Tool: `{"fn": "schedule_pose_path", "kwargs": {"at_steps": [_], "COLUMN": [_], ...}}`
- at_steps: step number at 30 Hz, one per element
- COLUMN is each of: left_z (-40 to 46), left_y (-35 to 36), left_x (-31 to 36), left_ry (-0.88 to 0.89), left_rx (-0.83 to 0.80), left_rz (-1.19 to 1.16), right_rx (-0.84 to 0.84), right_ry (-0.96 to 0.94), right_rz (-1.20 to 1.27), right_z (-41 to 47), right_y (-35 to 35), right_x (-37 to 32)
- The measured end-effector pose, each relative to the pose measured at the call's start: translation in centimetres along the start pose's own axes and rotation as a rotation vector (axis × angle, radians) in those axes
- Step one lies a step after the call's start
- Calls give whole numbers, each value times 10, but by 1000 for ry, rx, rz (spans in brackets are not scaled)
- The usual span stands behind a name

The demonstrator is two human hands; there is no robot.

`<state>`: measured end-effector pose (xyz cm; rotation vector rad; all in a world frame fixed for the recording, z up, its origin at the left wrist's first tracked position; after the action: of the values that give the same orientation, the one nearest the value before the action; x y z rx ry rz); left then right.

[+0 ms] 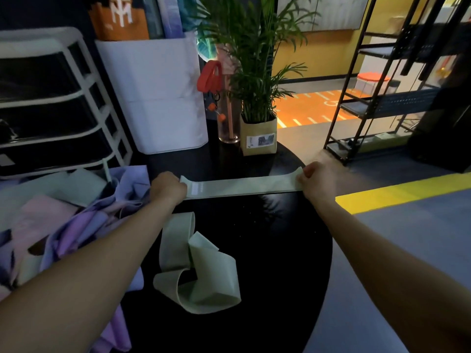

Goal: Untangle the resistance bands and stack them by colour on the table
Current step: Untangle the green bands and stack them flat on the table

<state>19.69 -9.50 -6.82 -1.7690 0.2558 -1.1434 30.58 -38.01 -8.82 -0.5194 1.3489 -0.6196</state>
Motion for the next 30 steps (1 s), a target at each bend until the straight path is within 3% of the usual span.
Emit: {"fn": "schedule_pose_path", "kwargs": {"at_steps": [5,8,11,14,23,30], "left_z": [0,1,-1,-2,-2,-36], "left_y": [4,5,7,12,12,-16], "left_x": [-5,-5,-5,-9,-10,6], "left_ry": [-29,63,231,260,268,434], "left_rx": [-6,0,-82,-192,-218,-154], "left_rz": [-5,22,75,129,124,92], "right_rx": [-8,-45,-316,-555,-577,-525], "right_ry": [-21,-170,-421,-459,-455,-505], "right_rz": [-161,-318,-257,-366,-349,-211], "right_z": [-4,-14,-25,-28,-28,-69], "right_y": [1,0,9,25,26,20], "right_x": [0,-12,-32,-36,-36,-67]}}
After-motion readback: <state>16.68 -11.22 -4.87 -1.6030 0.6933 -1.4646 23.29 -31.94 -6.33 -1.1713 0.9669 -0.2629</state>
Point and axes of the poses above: each hand's wrist, its own z-axis towards the middle knuckle, its own y-axis out of the palm, x = y × z, the point moved 1 cm from there along z, towards the middle knuckle, and after that the axes turned 7 degrees about -x, right-handed, at the moved point
